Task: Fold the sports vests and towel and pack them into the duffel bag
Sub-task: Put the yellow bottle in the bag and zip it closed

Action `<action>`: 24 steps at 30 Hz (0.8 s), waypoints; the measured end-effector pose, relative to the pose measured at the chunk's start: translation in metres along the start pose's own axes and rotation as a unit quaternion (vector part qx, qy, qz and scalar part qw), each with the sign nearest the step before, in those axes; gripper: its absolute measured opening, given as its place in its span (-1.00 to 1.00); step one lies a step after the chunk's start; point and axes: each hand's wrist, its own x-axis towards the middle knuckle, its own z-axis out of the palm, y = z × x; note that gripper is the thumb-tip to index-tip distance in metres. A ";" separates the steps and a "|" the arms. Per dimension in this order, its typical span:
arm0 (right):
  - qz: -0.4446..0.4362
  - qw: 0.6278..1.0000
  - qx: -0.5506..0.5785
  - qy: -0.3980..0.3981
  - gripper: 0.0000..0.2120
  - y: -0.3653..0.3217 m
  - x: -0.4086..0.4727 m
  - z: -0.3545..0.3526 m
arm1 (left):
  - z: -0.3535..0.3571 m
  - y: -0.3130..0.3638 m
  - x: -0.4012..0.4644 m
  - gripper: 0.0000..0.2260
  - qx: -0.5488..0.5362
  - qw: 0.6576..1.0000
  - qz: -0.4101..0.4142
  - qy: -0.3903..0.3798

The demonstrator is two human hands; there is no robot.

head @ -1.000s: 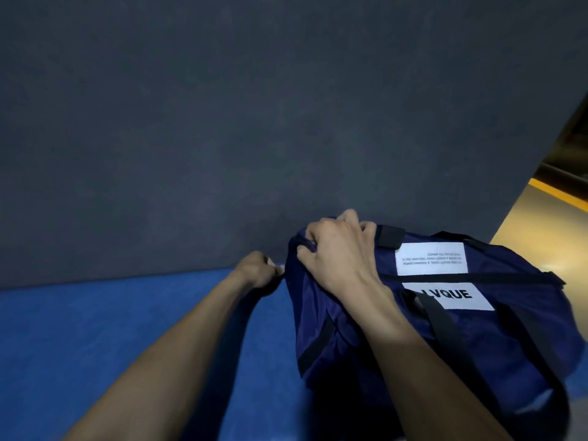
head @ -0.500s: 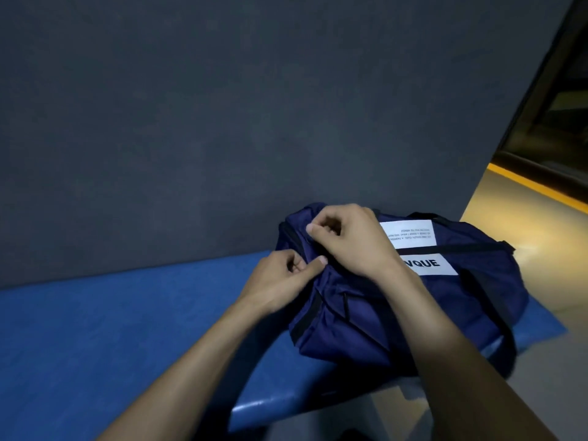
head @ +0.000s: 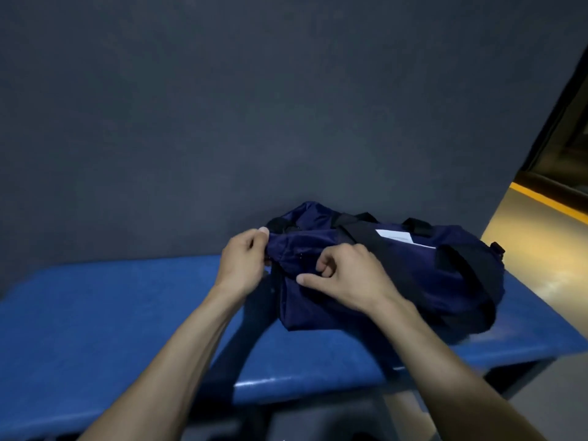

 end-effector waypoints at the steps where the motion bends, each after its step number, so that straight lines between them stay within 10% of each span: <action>1: -0.011 1.000 -0.003 0.023 -0.55 -0.013 0.002 0.010 | -0.015 -0.001 -0.002 -0.57 -0.001 1.000 0.002 0.014; 9: -0.154 0.984 0.040 0.077 -0.65 -0.111 0.011 0.070 | -0.117 -0.017 -0.017 -0.68 0.028 0.988 0.014 0.149; 13: -0.183 0.980 0.061 0.048 -0.67 -0.120 0.006 0.070 | -0.119 -0.025 -0.023 -0.83 0.200 0.961 0.155 0.114; 17: -0.147 0.989 -0.011 0.013 -0.72 -0.099 -0.001 0.055 | -0.097 -0.039 -0.019 -0.56 0.388 0.907 0.159 0.034; 24: -0.028 0.997 -0.071 -0.009 -0.74 -0.026 -0.011 -0.001 | -0.103 -0.037 -0.005 -0.61 0.386 0.908 0.143 0.084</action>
